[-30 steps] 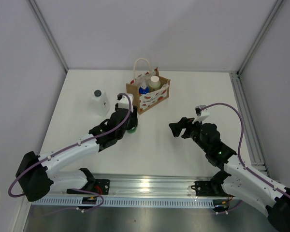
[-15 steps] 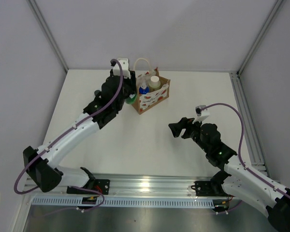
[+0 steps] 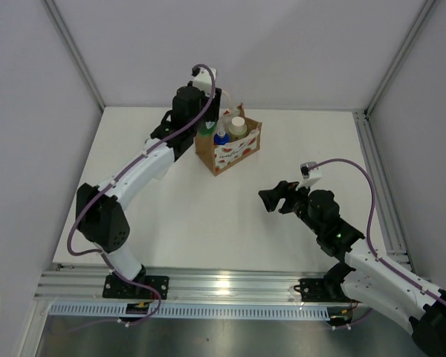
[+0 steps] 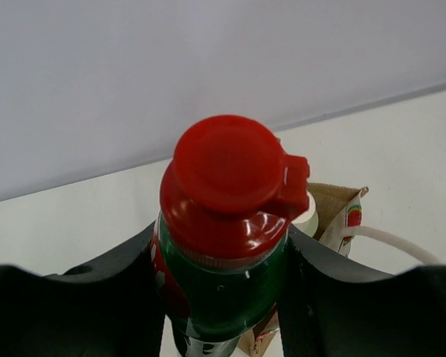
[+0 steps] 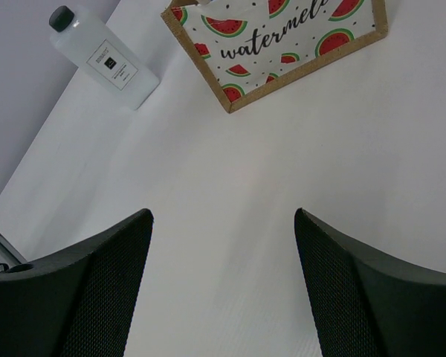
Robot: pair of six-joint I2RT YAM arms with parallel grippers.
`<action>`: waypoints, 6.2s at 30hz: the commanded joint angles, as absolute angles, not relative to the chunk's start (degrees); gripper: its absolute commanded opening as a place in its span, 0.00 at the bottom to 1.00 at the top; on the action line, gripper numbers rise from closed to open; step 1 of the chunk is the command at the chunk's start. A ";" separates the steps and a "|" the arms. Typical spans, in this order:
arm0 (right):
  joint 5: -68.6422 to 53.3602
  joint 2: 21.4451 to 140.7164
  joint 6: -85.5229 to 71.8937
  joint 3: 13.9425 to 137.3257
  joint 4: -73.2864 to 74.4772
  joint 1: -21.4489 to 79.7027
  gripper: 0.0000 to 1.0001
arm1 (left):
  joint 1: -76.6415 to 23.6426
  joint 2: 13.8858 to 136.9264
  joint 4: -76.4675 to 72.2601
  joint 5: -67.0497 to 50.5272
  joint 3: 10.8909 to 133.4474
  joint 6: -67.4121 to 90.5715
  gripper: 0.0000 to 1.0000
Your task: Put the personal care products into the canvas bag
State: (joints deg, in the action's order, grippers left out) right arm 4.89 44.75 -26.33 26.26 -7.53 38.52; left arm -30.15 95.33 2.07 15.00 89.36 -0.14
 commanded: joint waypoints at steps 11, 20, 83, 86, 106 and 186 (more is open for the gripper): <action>2.02 44.91 -27.33 27.16 -9.49 38.85 0.80 | -27.69 105.19 -12.39 4.30 98.35 -5.71 0.01; 0.79 45.18 -27.95 27.25 -10.11 38.94 0.80 | -27.33 108.98 -16.87 6.33 98.35 -8.88 0.00; -0.97 48.34 -27.16 27.86 -11.07 39.64 0.80 | -26.90 116.54 -26.02 3.96 99.93 -8.53 0.00; -0.88 48.60 -27.07 27.86 -11.16 39.73 0.80 | -26.98 116.89 -26.37 3.87 100.02 -7.82 0.00; -0.53 48.52 -26.81 28.04 -11.07 39.99 0.80 | -26.10 120.06 -23.73 7.30 103.00 -11.69 0.01; 0.00 47.81 -26.19 28.74 -9.84 41.84 0.80 | -24.26 105.39 -15.30 3.96 84.29 -2.56 0.77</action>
State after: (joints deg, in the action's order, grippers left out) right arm -0.69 48.45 -26.94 26.50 -8.78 41.54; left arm -24.73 110.39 -13.15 4.29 84.82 -5.17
